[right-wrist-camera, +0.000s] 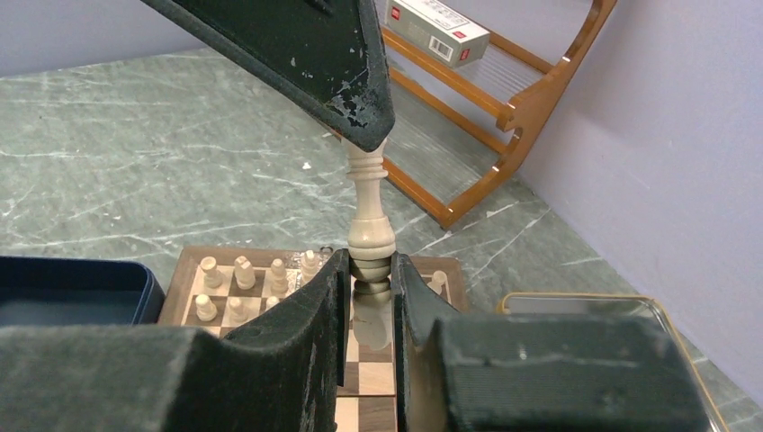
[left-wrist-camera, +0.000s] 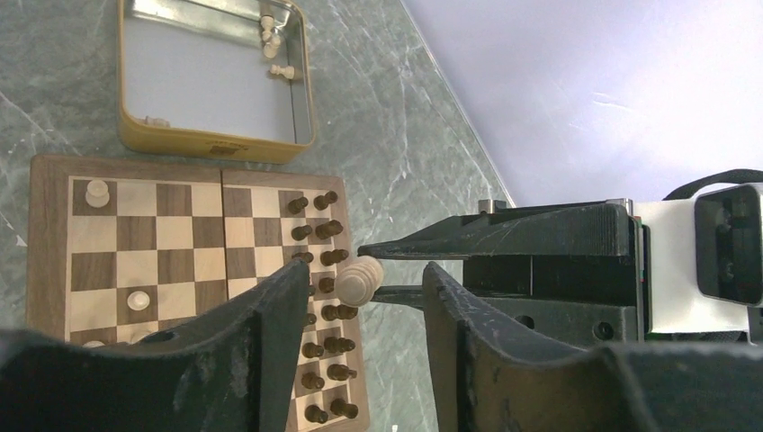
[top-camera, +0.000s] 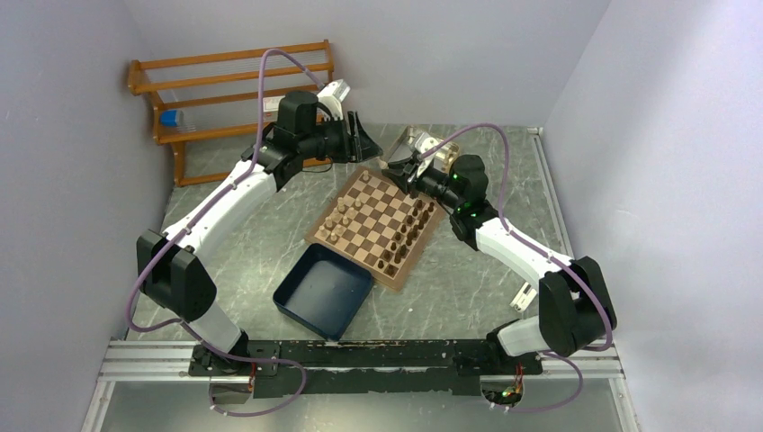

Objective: Set up the chess pieces on the board
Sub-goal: Place the chess piece on the chessboard.

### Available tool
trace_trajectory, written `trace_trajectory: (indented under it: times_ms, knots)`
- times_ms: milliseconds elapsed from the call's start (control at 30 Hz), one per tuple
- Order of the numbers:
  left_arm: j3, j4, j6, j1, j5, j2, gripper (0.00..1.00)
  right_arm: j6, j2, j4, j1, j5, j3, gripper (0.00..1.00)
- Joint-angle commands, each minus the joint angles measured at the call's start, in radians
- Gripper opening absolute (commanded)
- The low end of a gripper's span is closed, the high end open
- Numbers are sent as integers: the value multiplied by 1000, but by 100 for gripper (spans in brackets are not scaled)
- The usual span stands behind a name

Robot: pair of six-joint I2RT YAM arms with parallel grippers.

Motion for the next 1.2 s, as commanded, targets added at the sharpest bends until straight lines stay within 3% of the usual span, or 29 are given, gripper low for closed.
trace_trajectory:
  times_ms: [0, 400, 633, 867, 1167]
  knots:
    - [-1, 54, -17, 12, 64, 3, 51, -9, -31, 27, 7, -5, -9, 0]
    - [-26, 57, -20, 13, 77, -6, 50, -7, -36, 28, 8, 4, -9, 0]
    - [-29, 52, -9, 12, 83, -8, 38, -10, -32, 28, 8, 10, -13, 0]
    - [-28, 46, 11, 13, 72, -14, 20, -9, -25, 28, 8, 18, -13, 0]
    - [11, -13, 68, 14, 7, -12, 15, 80, -8, 19, 10, 52, -23, 0]
